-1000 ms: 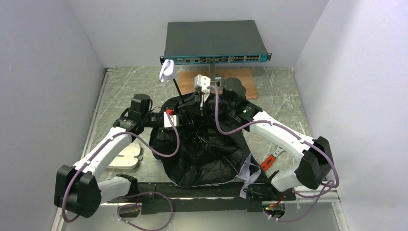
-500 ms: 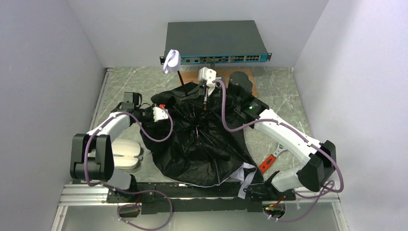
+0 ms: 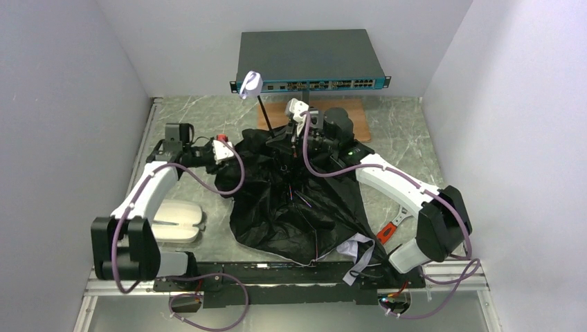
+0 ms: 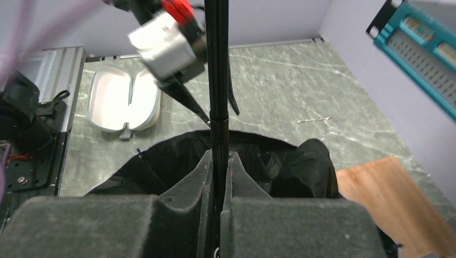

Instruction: Open the umbrella

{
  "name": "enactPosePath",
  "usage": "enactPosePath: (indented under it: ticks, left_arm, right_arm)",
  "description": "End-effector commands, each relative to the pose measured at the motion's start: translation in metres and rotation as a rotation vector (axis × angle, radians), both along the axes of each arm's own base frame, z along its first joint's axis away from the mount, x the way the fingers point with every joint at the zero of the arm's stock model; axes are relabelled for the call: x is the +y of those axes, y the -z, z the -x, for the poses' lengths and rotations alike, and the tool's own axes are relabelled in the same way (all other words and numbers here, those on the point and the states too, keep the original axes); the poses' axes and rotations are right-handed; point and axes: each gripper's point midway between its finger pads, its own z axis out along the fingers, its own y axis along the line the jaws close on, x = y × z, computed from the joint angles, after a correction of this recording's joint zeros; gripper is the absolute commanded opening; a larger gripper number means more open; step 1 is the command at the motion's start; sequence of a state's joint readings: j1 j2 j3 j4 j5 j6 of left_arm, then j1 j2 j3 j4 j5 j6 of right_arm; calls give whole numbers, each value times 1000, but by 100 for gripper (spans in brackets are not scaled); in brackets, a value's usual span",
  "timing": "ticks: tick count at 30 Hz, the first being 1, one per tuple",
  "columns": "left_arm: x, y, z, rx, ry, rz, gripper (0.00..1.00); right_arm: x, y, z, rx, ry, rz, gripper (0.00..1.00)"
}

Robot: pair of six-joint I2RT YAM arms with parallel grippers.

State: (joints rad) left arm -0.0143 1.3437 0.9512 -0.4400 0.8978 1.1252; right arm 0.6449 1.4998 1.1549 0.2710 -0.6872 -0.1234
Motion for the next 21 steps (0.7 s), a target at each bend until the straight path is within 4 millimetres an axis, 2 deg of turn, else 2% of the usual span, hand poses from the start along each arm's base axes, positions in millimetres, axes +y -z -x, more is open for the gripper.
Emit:
enactPosePath:
  ticks: [1,5,7,12,17,21]
  left_arm:
    - [-63,-45,41,-3,154,144,50]
    - [-101,-46,54,3,224,154,47]
    - [-112,-42,54,14,238,157,47]
    - [-121,-25,47,43,229,145,45]
    - [-105,26,51,137,207,12,43]
    - [-65,60,54,234,124,-85,32]
  right_arm:
    - [3,-40,-2,-89,9,-100,0]
    - [4,-52,0,-79,7,-125,0]
    - [3,-58,-1,-76,13,-140,0]
    - [2,-76,2,-75,18,-174,0]
    - [-1,-94,8,-76,14,-203,0]
    - [-7,-113,13,-105,15,-216,0]
